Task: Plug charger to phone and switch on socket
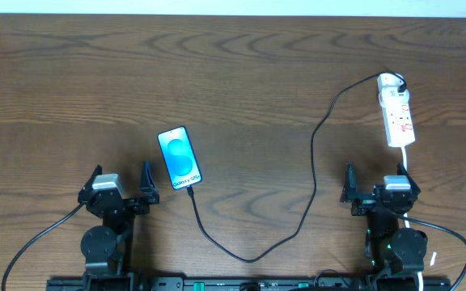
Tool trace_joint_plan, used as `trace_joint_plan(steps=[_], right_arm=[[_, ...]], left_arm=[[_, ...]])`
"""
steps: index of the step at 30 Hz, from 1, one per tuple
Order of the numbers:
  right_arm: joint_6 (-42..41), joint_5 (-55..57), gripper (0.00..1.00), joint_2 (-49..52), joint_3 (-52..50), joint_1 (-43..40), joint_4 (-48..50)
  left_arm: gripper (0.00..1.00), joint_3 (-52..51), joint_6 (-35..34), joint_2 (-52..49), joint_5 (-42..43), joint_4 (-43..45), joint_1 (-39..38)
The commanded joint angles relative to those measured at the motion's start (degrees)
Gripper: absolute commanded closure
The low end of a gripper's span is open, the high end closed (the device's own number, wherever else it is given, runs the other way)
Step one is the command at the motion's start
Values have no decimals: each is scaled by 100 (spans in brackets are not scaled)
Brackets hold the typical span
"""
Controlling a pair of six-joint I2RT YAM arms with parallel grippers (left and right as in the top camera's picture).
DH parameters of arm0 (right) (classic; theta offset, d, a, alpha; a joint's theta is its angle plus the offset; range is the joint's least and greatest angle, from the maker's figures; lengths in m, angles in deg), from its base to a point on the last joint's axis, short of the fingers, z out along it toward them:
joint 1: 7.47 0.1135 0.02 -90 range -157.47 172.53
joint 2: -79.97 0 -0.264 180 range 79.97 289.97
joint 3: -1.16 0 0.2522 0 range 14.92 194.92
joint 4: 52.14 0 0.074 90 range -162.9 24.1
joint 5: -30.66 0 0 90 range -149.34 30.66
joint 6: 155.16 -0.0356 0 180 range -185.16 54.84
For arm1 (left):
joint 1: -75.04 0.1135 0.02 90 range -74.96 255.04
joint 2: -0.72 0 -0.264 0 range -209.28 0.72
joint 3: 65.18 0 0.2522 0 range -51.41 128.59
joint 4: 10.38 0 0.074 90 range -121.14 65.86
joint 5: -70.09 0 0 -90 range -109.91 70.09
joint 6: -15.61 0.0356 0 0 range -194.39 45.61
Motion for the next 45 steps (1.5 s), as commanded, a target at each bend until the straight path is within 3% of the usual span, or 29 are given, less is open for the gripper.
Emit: trace_joint_plan(steps=[1, 45], right_arm=[[-149, 142, 1, -57, -9, 59, -20], [-155, 42, 1, -57, -11, 59, -17]], left_arm=[[2, -90, 72, 39, -74, -236, 35], [2, -90, 72, 39, -74, -236, 35]])
